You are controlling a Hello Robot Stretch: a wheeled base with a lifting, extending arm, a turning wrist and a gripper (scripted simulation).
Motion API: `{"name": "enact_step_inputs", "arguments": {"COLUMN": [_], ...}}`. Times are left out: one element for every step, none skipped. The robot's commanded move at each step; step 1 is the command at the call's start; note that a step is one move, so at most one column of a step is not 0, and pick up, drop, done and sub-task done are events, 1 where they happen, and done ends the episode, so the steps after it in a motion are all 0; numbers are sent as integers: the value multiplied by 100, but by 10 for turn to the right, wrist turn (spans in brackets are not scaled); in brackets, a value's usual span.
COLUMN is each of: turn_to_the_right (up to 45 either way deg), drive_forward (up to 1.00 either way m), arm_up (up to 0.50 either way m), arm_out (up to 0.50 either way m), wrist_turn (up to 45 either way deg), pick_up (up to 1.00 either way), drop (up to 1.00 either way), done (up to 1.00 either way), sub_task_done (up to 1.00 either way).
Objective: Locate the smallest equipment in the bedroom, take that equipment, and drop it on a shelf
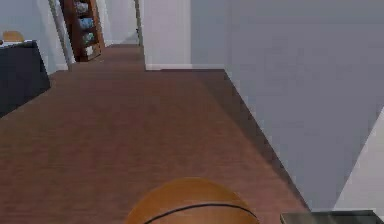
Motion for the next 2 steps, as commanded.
{"name": "enact_step_inputs", "arguments": {"turn_to_the_right": [-450,-60], "drive_forward": [0,0], "arm_up": [0,0], "arm_out": [0,0], "wrist_turn": [0,0], "pick_up": [0,0], "drop": [0,0], "done": [0,0], "sub_task_done": [0,0]}}
